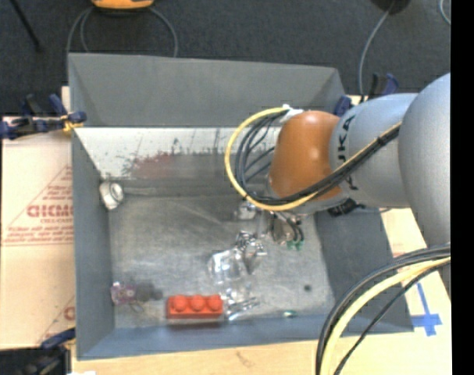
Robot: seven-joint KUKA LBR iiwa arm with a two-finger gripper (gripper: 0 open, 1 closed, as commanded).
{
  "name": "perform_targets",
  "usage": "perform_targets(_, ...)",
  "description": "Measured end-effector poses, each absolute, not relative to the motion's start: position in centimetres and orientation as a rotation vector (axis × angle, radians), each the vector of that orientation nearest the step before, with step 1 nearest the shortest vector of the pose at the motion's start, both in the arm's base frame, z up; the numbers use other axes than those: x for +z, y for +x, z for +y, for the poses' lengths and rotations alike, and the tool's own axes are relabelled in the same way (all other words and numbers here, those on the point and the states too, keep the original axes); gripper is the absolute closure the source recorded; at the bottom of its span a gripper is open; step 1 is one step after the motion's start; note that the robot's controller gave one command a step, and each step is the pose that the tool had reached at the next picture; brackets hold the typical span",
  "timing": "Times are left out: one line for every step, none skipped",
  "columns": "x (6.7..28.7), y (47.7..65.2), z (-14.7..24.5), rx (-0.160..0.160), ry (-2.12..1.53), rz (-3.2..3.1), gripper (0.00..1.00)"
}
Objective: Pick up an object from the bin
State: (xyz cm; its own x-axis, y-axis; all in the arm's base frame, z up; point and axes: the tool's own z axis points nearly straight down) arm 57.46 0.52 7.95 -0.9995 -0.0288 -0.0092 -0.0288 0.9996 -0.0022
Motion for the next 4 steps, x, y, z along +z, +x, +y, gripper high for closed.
perform_targets(7.44, 57.69, 0.84, -0.003, 0.027, 3.131, 0.00)
perform_targets(7.97, 57.03, 0.68, 0.000, 0.158, 3.136, 0.00)
perform_targets(7.47, 56.99, 0.29, 0.004, 0.139, 3.127, 0.00)
perform_targets(7.73, 57.25, 0.21, 0.003, 0.137, 3.118, 1.00)
